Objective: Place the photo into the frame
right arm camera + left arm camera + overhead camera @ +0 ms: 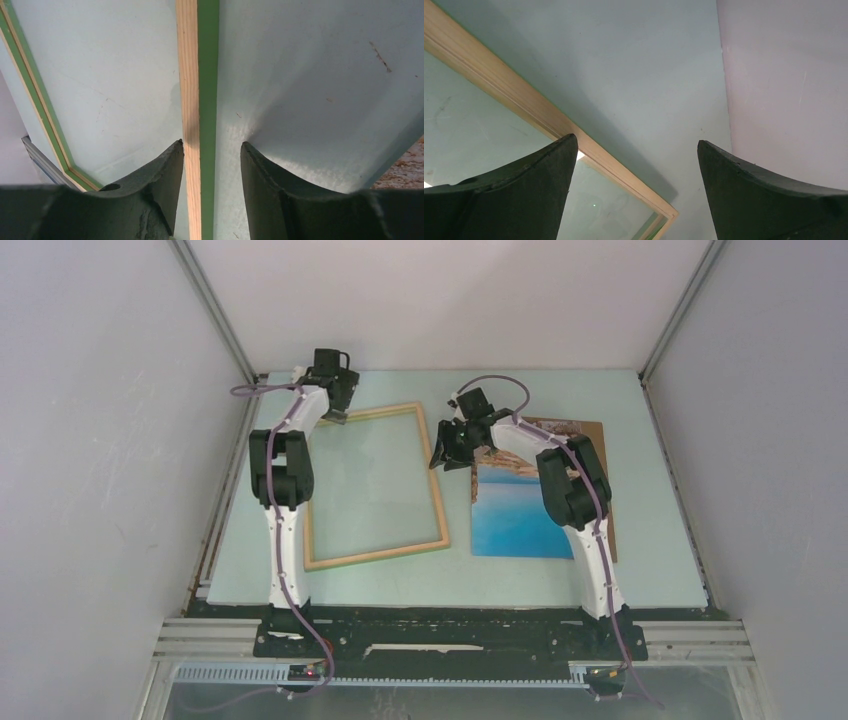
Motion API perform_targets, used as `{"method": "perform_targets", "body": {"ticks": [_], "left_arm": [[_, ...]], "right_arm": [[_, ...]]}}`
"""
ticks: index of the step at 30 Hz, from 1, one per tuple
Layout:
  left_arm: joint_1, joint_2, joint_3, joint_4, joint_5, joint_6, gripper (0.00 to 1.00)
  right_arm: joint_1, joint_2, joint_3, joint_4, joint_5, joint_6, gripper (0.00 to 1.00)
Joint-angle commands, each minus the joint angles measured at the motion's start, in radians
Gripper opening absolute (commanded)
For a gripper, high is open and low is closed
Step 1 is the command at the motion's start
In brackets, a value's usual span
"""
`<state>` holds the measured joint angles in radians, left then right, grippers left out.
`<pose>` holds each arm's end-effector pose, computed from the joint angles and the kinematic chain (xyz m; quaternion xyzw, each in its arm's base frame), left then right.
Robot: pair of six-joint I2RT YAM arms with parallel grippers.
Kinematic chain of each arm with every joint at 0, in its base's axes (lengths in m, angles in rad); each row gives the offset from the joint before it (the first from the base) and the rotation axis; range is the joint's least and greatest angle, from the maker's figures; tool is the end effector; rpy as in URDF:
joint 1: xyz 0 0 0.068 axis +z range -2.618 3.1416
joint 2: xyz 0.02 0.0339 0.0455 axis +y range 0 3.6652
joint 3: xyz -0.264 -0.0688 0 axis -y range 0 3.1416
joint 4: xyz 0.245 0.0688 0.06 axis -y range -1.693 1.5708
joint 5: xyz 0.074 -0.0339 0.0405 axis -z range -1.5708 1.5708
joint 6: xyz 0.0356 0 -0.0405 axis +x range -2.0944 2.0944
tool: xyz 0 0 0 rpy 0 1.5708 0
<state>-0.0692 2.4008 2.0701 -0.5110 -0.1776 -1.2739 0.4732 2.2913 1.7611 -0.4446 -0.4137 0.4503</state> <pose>0.5378 -0.0310 0.1875 -0.5533 0.7489 -0.1561 0.3296 0.4347 0.2387 0.1515 -0.0710 0.9348 0.3038 0.1698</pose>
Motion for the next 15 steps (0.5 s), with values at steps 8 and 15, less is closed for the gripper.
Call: {"method": "perform_targets", "body": {"ticks": [8, 15], "left_arm": [[-0.028, -0.116, -0.104, -0.091, -0.078, 0.028, 1.0], [-0.038, -0.157, -0.164, 0.002, -0.069, 0.075, 1.0]], "right_arm": [[0.008, 0.043, 0.088, -0.036, -0.011, -0.034, 0.5], [0.008, 0.069, 0.121, -0.052, -0.013, -0.033, 0.5]]}}
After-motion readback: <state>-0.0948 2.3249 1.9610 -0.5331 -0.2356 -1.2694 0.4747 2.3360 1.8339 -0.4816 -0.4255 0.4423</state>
